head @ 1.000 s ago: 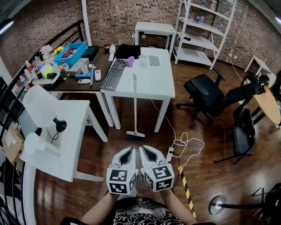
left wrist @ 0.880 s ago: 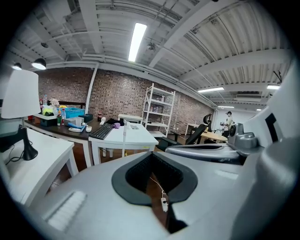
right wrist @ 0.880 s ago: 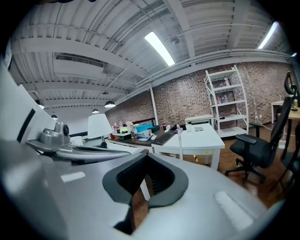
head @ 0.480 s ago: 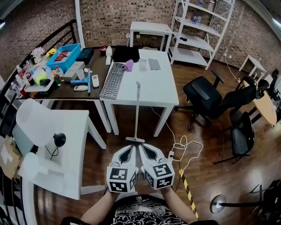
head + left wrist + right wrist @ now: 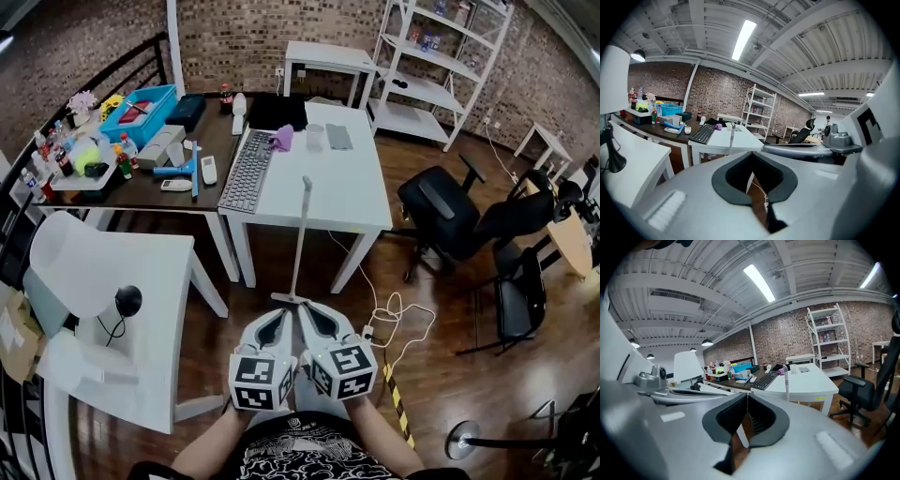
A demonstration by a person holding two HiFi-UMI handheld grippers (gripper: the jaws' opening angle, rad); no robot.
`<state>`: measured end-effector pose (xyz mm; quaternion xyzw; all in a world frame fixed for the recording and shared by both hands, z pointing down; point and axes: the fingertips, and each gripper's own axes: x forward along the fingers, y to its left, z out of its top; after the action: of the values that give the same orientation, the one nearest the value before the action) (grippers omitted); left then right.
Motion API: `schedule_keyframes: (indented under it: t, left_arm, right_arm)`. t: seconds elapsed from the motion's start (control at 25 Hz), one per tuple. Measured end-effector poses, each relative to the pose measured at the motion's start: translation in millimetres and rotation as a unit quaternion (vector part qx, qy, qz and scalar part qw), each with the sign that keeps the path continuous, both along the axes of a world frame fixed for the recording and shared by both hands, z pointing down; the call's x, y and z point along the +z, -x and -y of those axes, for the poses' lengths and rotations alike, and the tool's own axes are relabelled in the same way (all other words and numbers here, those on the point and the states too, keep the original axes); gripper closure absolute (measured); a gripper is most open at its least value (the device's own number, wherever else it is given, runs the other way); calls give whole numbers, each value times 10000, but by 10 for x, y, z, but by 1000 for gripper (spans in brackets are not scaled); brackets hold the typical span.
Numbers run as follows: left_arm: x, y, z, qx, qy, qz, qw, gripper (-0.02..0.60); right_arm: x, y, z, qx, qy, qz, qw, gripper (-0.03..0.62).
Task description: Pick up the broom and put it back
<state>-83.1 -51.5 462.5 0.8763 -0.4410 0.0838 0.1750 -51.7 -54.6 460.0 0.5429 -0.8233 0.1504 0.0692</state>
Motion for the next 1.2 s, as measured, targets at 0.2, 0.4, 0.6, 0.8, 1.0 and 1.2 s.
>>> schedule_keyframes:
  t: [0.2,0.4,0.6,0.8,1.0,1.2]
  left_arm:
    - [8,-27,221,-48,-10,66,10000,577]
    - [3,-138,511,-7,-69,132,9999,577]
    - [-29,-285,852,-35,-35,127,9999,577]
    - [29,-418,1213,-74,7,156,9999,577]
    - [66,-508,1555,-173,4,235,9996,577]
    - [103,-611,1782,-206,4,293,9994,577]
  right_arm:
    - [21,-18,225,-30,-77,-97,9999,594]
    - [6,-104,507,-41,-122,-104,9999,594]
    - [-10,-248,837,-79,-187,-120,9997,594]
    - [44,-380,1223,-165,-189,-131,9996,594]
    - [123,-512,1569,-243,-203,-146,9994,591]
    - [236,-637,1840,-291,-202,-114,9993,576]
